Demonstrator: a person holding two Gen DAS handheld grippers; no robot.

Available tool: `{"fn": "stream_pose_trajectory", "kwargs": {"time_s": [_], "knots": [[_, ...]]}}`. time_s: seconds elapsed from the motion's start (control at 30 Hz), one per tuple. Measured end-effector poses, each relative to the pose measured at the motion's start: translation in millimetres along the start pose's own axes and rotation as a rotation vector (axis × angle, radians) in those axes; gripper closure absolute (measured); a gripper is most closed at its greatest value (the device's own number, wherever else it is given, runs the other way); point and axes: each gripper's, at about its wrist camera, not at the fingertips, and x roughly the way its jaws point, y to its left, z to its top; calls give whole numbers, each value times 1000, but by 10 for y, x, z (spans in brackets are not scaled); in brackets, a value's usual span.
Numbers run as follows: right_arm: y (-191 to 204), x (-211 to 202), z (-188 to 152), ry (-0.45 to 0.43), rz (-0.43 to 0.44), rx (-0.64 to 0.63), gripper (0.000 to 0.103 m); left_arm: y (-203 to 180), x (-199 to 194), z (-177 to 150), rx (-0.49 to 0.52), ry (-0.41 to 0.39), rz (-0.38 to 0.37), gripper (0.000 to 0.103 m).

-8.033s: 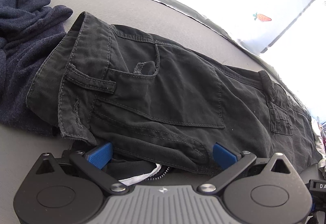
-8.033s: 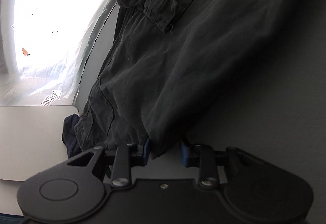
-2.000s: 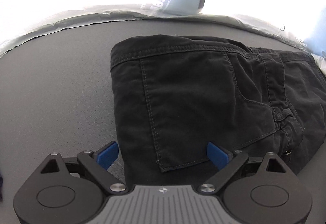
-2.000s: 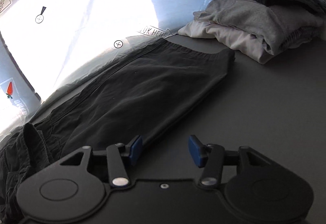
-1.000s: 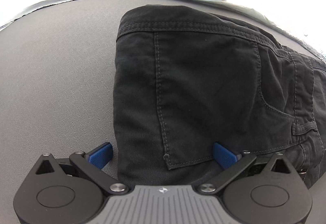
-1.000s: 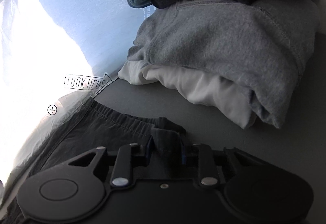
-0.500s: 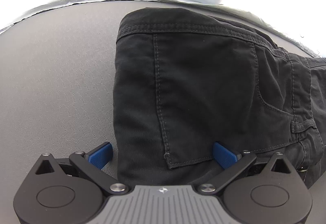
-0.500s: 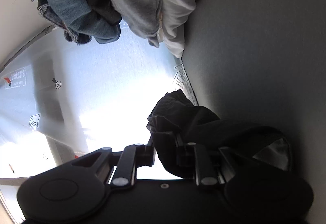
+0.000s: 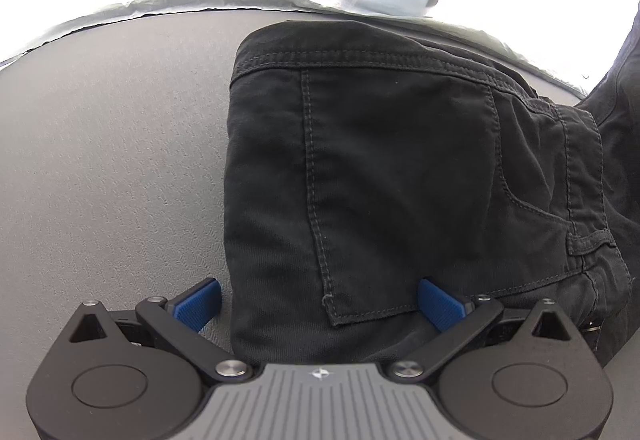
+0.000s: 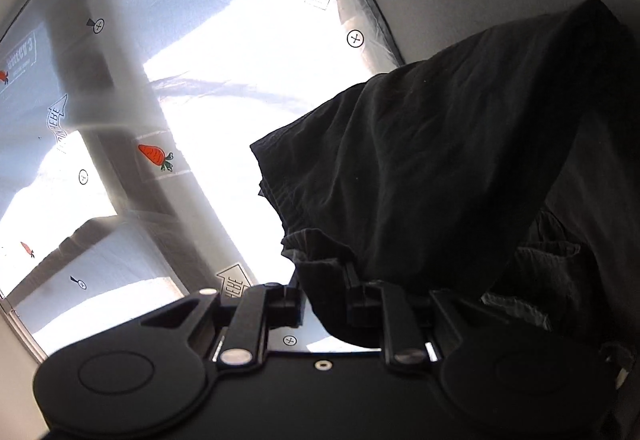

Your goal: Fold clothes

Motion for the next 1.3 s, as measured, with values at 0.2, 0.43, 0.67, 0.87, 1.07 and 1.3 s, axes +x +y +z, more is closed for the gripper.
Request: {"fn": "stream_pose_trajectory", "kwargs": {"time_s": [0.2, 0.43, 0.67, 0.87, 1.07, 1.3], "knots": [[-215, 171, -520, 143, -69, 11, 84, 144, -64, -70, 3, 20, -41, 0], [-432, 383, -1099, 279, -172, -5, 84, 314, -69, -123, -1, 25, -85, 0], [-618, 541, -1493, 373, -233, -36, 84, 443, -94, -188, 6, 17, -117, 0], [-767, 635, -1199, 321, -436, -68, 81, 464, -93, -217, 16, 15, -117, 0], [-798, 631, -1168, 309, -435, -62, 67, 484, -98, -259, 17, 3, -116, 0], [-663, 675, -1187, 365, -341, -81, 45, 481, -93, -309, 12, -1, -122, 0]]}}
